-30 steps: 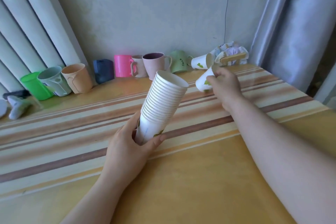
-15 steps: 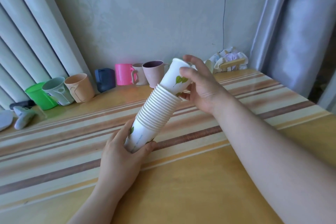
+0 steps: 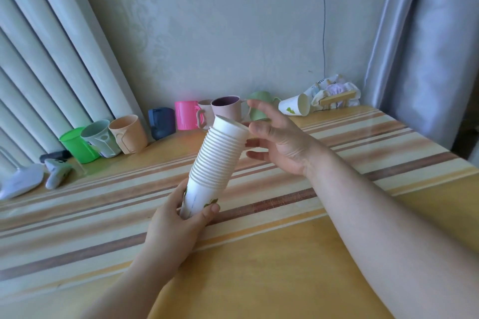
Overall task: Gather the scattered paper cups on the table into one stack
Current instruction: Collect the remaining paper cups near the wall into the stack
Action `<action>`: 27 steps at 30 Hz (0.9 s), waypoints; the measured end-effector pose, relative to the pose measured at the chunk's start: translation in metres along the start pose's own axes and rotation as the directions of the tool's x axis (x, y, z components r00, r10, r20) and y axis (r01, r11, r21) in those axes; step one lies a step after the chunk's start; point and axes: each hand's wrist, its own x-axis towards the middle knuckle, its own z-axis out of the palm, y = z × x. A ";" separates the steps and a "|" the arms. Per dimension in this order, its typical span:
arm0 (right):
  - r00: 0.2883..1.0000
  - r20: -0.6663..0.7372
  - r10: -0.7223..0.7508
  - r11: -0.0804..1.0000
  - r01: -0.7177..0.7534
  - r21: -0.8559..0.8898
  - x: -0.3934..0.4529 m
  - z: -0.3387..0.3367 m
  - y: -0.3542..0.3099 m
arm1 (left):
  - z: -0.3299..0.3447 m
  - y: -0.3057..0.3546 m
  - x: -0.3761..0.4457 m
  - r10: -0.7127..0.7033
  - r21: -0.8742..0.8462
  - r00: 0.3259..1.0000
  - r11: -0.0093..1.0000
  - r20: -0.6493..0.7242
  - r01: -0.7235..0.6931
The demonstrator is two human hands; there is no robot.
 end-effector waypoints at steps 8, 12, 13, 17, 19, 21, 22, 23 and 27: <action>0.961 -0.276 -0.003 0.991 -0.034 -0.129 -0.002 -0.022 -0.003 | 0.003 0.026 0.044 -0.045 -0.027 0.977 0.998 0.209 0.052; 0.805 -0.543 -0.239 0.607 -0.313 -0.731 -0.006 -0.062 0.021 | 0.030 0.037 0.071 0.044 -0.072 0.991 0.997 0.130 -0.035; 0.795 -0.554 -0.246 0.489 -0.392 -0.779 -0.010 -0.071 0.029 | 0.036 0.038 0.078 0.070 -0.076 0.992 0.995 0.105 -0.062; 0.764 -0.632 -0.130 0.428 -0.532 -0.731 -0.005 -0.085 0.041 | 0.056 0.031 0.098 0.133 -0.050 0.991 0.990 0.025 -0.131; 0.739 -0.666 -0.100 0.424 -0.574 -0.700 0.012 -0.089 0.036 | 0.062 0.023 0.104 0.149 -0.015 0.989 0.989 -0.001 -0.149; 0.717 -0.689 -0.106 0.428 -0.592 -0.682 0.030 -0.098 0.031 | 0.064 0.019 0.108 0.172 -0.007 0.985 0.985 -0.020 -0.172; 0.703 -0.701 -0.119 0.450 -0.591 -0.669 0.038 -0.104 0.030 | 0.065 0.017 0.109 0.182 0.006 0.983 0.983 -0.025 -0.182; 0.684 -0.716 -0.138 0.484 -0.584 -0.651 0.047 -0.110 0.029 | 0.064 0.016 0.110 0.192 0.019 0.981 0.981 -0.026 -0.191; 0.580 -0.782 -0.229 0.551 -0.585 -0.595 0.089 -0.131 0.030 | 0.065 0.014 0.111 0.210 0.020 0.978 0.978 -0.015 -0.209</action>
